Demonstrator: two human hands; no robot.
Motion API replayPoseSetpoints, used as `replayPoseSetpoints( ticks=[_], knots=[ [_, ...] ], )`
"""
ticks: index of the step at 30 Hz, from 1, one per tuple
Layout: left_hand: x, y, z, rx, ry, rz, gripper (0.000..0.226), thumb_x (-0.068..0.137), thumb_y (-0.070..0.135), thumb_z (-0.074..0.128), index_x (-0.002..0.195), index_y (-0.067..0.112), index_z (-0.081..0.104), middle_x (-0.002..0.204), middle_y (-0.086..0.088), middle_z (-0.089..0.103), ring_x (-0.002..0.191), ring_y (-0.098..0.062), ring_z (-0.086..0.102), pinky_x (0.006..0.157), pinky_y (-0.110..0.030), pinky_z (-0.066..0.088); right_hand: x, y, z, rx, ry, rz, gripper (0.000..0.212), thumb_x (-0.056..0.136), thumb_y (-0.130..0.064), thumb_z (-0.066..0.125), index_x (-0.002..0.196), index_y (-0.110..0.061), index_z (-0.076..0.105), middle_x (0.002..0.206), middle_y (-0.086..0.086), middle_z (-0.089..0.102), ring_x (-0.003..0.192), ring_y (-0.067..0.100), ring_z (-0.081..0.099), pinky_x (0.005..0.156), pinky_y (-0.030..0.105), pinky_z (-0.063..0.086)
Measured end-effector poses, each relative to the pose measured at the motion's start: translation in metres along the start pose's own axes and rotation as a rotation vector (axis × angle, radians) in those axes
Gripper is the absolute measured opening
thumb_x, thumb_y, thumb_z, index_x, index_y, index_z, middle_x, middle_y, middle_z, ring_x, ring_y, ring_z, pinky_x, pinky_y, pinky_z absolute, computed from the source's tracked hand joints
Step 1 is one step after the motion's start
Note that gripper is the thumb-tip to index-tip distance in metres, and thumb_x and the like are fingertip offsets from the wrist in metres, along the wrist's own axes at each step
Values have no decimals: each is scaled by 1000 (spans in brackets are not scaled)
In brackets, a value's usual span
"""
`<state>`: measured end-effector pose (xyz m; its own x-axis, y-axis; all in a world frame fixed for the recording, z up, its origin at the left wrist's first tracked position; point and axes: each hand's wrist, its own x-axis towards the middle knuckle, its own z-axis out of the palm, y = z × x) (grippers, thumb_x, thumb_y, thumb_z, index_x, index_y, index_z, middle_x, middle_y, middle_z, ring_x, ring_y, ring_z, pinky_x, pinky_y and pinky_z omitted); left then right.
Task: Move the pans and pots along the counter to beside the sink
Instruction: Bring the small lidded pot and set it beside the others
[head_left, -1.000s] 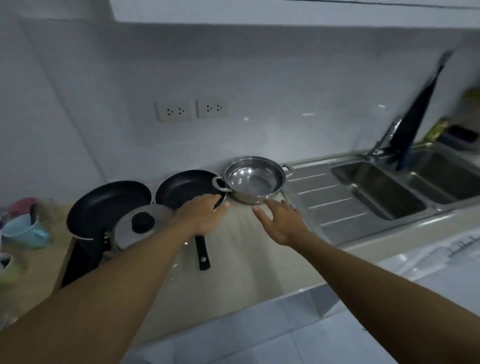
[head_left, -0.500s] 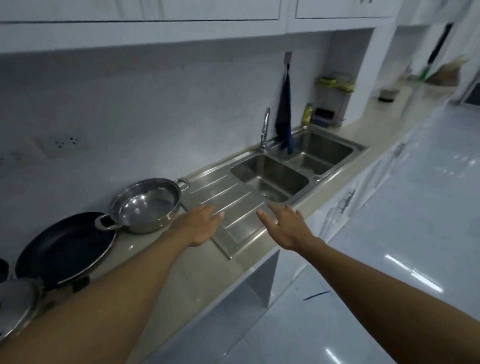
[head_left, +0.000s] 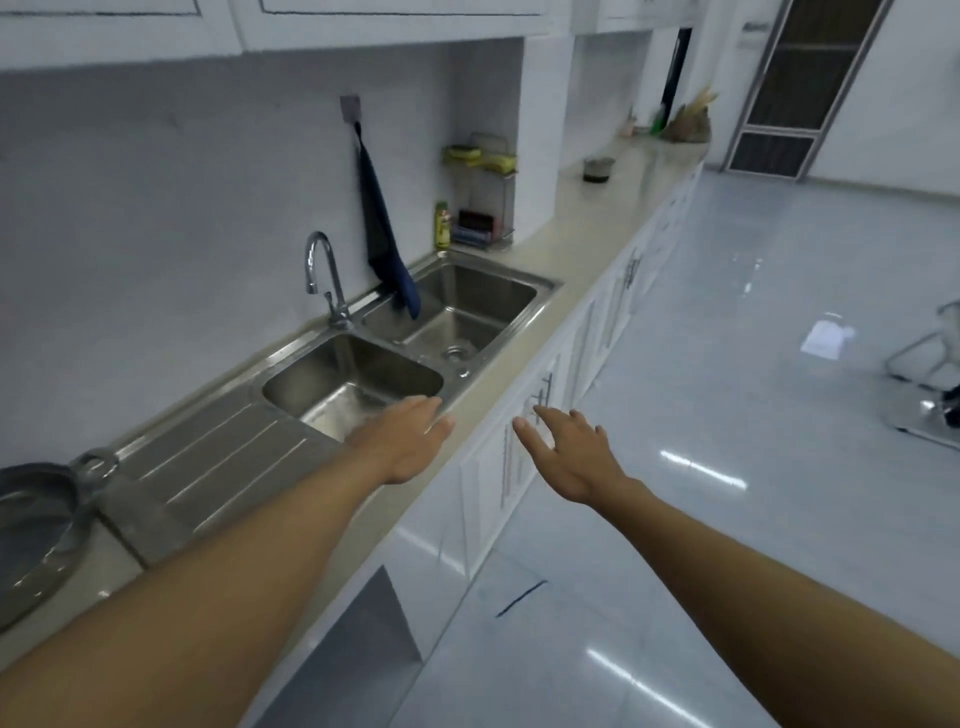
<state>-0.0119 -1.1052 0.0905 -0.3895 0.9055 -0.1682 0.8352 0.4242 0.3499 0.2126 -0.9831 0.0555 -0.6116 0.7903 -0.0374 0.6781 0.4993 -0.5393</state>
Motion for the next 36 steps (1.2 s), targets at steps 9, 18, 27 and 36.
replayPoseSetpoints(
  ticks=[9,18,27,36],
  knots=[
    [136,86,19,30,-37,176,72,93,67,19,153,28,31,161,6,30,145,-20,33,114,-47,32,79,85,-48,27,61,106,88,93,-80,19,158,-23,36,164,1,36,156,29,20,125,57,12],
    [304,152,3,79,-39,306,71,94,67,17,152,28,31,161,5,30,145,-22,34,112,-48,31,198,150,-104,14,130,204,88,92,-80,19,158,-23,36,164,1,37,155,28,21,126,54,13],
    [439,213,-2,93,-76,365,71,96,66,17,155,27,25,163,5,26,148,-22,30,114,-46,30,302,215,-162,-11,177,254,98,86,-85,12,157,-22,37,162,1,40,154,27,25,125,55,15],
    [579,287,13,80,-98,319,75,95,68,15,156,25,25,164,6,25,149,-19,27,118,-47,28,433,316,-228,6,150,235,85,94,-77,20,159,-23,34,164,0,36,156,28,19,126,54,10]
  ],
)
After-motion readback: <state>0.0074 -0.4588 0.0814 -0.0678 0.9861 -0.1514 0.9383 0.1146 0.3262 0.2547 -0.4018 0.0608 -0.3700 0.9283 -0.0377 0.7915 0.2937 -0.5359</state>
